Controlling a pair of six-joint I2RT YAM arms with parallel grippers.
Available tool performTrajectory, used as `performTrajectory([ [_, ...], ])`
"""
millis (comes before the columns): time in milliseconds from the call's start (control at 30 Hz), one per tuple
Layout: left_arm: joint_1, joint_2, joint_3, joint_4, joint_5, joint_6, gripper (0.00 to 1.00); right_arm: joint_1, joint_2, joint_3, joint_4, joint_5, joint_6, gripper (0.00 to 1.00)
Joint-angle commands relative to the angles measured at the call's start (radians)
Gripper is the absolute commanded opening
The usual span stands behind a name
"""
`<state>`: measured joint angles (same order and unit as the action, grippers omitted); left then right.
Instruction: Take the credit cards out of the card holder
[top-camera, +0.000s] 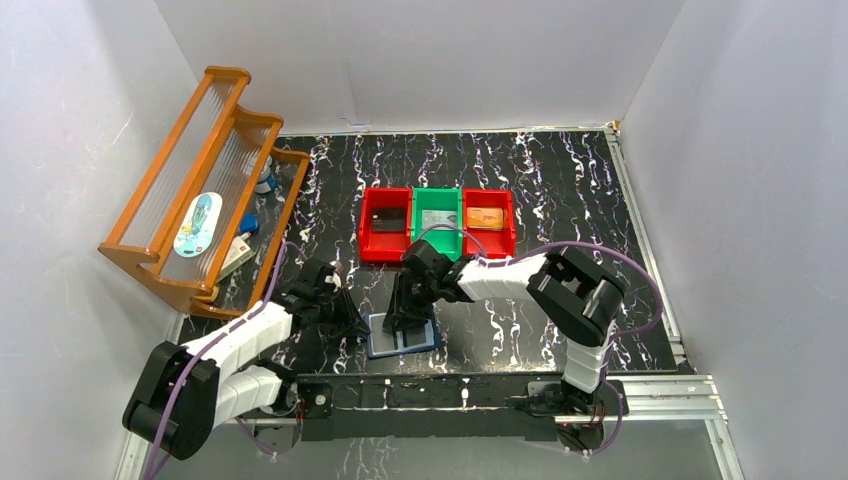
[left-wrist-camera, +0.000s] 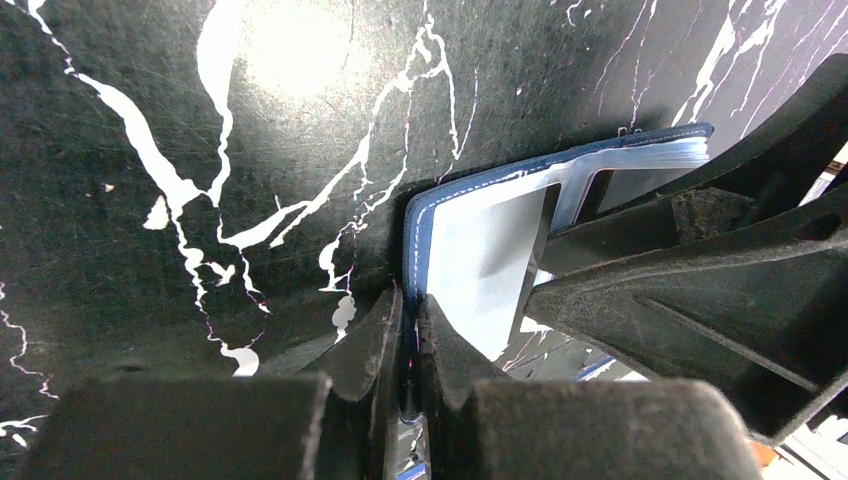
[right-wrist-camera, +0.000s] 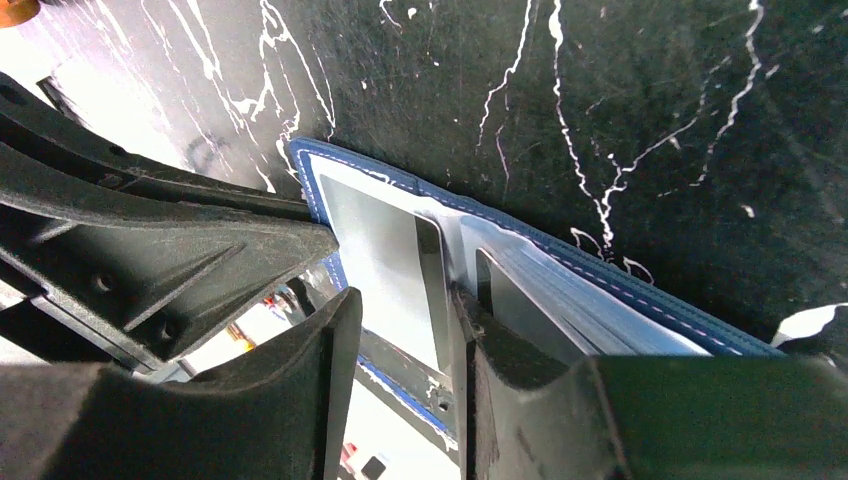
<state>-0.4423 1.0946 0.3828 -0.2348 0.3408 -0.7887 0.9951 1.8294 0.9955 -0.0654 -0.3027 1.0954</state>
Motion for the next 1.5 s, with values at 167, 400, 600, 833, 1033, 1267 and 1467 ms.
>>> performTrajectory([
  [167, -0.009, 0.007, -0.051, 0.0, -0.022, -0.01, 0.0, 0.003, 0.024, -0.021, 0.031, -0.025, -0.006, 0.4],
  [400, -0.01, 0.004, -0.059, 0.003, -0.026, -0.014, 0.0, -0.006, -0.022, -0.094, 0.201, -0.069, 0.057, 0.25],
  [600, -0.01, 0.001, -0.062, 0.005, -0.026, -0.015, 0.0, -0.019, -0.036, -0.153, 0.339, -0.113, 0.114, 0.06],
  [833, -0.01, -0.009, -0.068, 0.005, -0.034, -0.019, 0.0, -0.033, -0.068, -0.171, 0.306, -0.087, 0.104, 0.0],
  [1033, -0.011, -0.021, -0.069, 0.001, -0.04, -0.022, 0.0, -0.041, -0.082, -0.196, 0.266, -0.063, 0.092, 0.0],
  [1267, -0.01, -0.031, -0.068, -0.006, -0.046, -0.023, 0.0, -0.047, -0.137, -0.2, 0.195, -0.021, 0.073, 0.0],
  [1467, -0.01, -0.041, -0.067, -0.007, -0.046, -0.022, 0.0, -0.049, -0.134, -0.2, 0.191, -0.021, 0.073, 0.0],
])
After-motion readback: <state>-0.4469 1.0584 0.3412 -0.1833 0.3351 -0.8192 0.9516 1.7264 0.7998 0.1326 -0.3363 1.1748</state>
